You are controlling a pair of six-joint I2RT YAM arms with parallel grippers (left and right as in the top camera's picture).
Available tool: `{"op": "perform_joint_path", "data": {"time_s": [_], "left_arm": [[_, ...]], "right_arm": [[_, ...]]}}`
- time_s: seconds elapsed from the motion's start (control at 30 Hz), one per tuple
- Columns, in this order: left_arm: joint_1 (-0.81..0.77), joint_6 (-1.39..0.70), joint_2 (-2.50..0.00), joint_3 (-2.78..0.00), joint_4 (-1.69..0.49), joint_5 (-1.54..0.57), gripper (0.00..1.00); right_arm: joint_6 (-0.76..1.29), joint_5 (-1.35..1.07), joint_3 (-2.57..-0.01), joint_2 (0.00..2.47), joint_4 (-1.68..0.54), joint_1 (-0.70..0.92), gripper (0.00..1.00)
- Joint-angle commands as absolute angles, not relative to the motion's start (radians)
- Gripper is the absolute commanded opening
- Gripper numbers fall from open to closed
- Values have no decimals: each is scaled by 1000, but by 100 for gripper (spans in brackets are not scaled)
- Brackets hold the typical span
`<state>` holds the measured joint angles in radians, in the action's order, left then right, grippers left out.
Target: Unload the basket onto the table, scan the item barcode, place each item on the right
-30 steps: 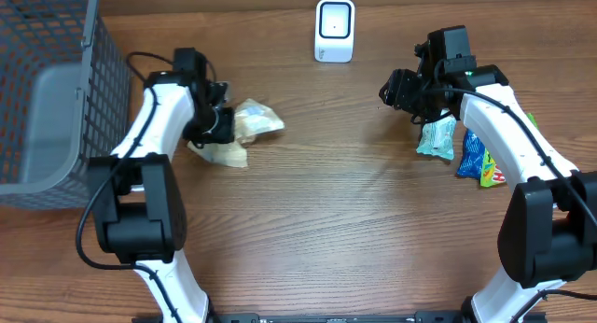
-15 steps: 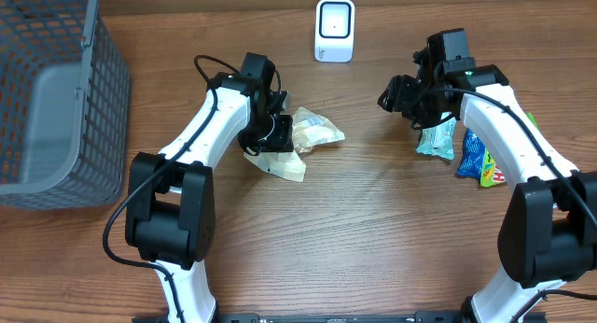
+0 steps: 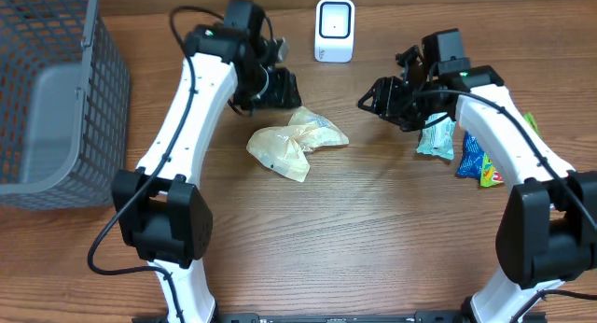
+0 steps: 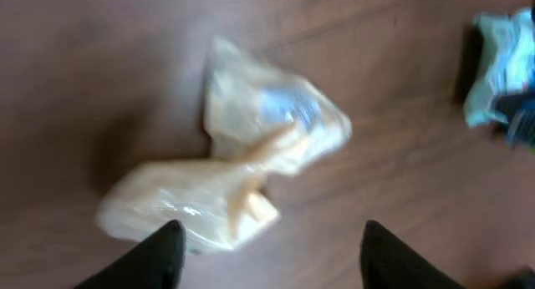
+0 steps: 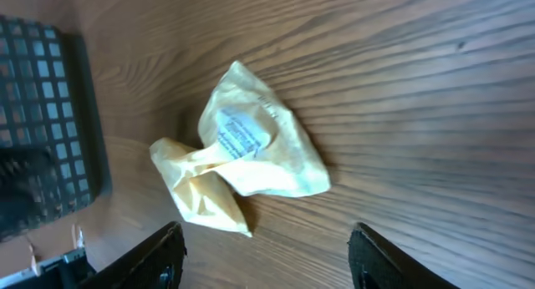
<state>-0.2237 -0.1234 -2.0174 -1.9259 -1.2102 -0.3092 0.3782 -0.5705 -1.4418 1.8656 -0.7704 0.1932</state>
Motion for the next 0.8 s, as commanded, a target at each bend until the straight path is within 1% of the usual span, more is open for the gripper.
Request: {"op": "perform_joint_path", "data": {"time_s": [0.0,0.03,0.1,0.33,0.53,0.67,0.77], "left_arm": [[-194,-5,-2025,-1950,-1193,-245,72],[-194,35,-2032,-1949,-1188,-245,78],[-197,73,-2044,-1949,-1189,-249,82],[-249,140,-2135,-1948,-1206,-263,85],[-316,199,-2206,-1948,-1201,-262,88],[-335,214,-2244,-1948,-1200,-245,87],[-335,214,-2286,-1948,-1199,-228,84]], "right_arm": [[420,-511,-1472,1848,-764,226,67],[420,-492,-1472,1848,-765,225,68],[419,-478,-1472,1848,-765,213,69],[355,-479,-1472,1848,-787,93,72],[327,-426,-1472,1848,-829,31,76],[297,-426,-1472,1848,-833,25,76],[282,-426,-1472,1848,-833,25,76]]}}
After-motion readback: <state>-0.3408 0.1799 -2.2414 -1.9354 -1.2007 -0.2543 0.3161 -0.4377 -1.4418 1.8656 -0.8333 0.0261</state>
